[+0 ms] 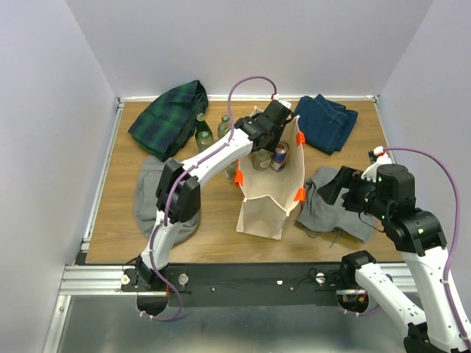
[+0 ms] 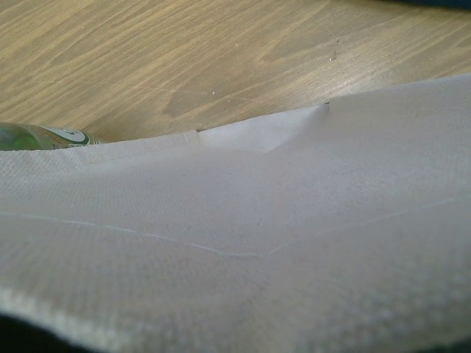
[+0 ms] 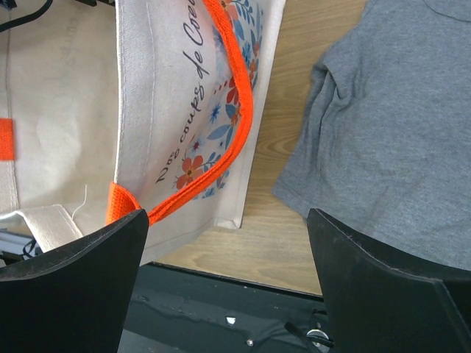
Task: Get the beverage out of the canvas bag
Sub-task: Take out the drink from the canvas bag.
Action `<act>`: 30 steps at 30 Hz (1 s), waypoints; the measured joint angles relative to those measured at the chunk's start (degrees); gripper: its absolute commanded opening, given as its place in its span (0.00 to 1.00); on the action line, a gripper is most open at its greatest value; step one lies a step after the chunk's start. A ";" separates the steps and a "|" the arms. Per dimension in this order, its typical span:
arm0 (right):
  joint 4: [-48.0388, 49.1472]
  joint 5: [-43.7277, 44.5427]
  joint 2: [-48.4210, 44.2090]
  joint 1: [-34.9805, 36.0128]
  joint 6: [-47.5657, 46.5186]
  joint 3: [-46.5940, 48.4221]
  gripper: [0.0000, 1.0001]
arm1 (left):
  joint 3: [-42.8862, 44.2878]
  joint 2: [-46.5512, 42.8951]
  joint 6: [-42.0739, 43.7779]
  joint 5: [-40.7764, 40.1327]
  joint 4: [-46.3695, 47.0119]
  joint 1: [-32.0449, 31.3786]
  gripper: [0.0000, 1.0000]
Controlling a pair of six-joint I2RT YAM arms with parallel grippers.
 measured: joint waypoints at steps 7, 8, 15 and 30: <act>0.02 0.00 0.00 0.00 0.00 0.00 0.98 | 0.00 0.00 -0.13 0.02 0.13 0.00 0.07; 0.02 0.00 0.00 0.00 -0.02 0.00 0.98 | 0.00 0.00 -0.15 0.04 0.15 0.00 0.00; 0.02 0.00 0.00 0.00 -0.02 0.00 0.98 | 0.00 0.00 -0.17 0.22 0.39 0.00 0.00; 0.02 0.00 0.00 0.00 0.00 0.00 0.98 | -0.02 -1.20 0.02 1.01 -1.44 0.04 0.00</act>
